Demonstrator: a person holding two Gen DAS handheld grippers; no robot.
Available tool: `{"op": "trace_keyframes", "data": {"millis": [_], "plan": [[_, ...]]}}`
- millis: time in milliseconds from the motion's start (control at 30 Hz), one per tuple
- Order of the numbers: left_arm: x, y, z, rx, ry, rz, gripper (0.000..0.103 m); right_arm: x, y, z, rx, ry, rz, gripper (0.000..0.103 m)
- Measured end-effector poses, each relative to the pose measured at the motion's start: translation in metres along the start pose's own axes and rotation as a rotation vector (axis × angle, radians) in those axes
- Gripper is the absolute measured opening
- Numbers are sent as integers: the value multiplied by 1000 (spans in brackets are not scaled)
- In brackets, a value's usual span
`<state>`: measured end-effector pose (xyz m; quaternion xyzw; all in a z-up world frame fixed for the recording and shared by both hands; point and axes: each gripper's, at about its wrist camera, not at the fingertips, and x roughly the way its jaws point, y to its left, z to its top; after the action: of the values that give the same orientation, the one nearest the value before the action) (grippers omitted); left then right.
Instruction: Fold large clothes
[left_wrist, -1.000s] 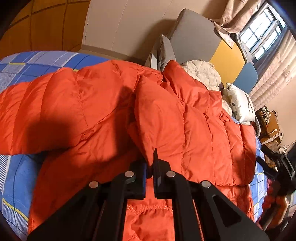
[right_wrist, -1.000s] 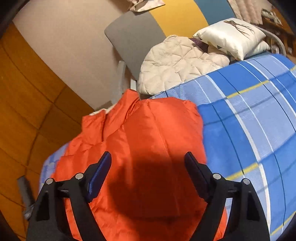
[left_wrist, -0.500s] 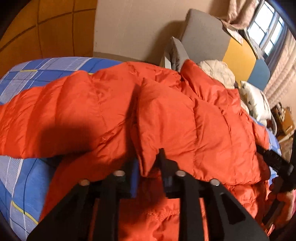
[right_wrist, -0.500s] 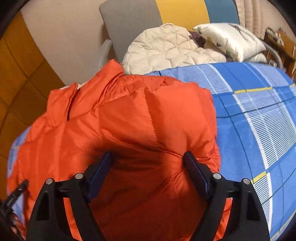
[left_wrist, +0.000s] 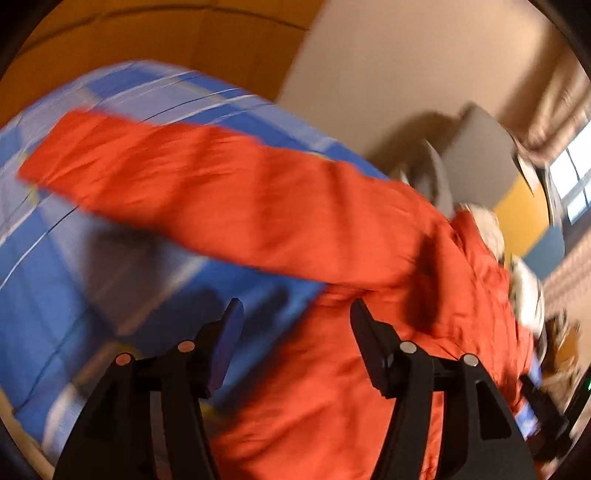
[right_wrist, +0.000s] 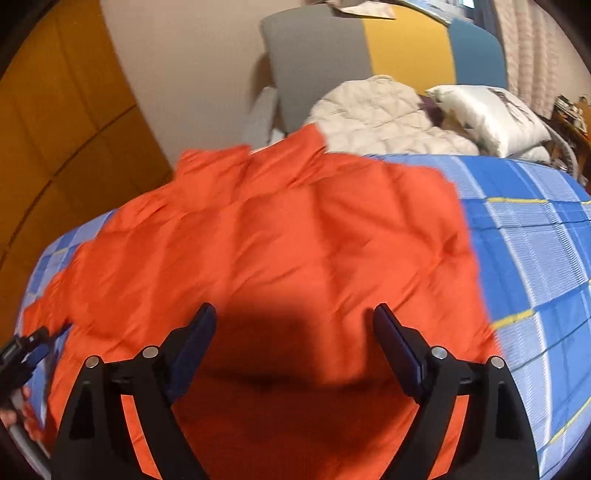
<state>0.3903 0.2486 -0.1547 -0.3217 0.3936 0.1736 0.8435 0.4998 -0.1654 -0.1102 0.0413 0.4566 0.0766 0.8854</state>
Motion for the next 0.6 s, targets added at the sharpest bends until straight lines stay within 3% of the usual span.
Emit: {"op": "trace_keyframes", "data": {"millis": [100, 333, 600], "plan": [[-5, 54, 9, -122, 0, 16, 58, -5, 24, -16, -42, 16, 41, 86], [-20, 151, 35, -321, -76, 93, 58, -8, 63, -46, -135, 53, 45, 86], [-9, 214, 70, -519, -92, -5, 62, -6, 81, -65, -197, 47, -5, 86]]}}
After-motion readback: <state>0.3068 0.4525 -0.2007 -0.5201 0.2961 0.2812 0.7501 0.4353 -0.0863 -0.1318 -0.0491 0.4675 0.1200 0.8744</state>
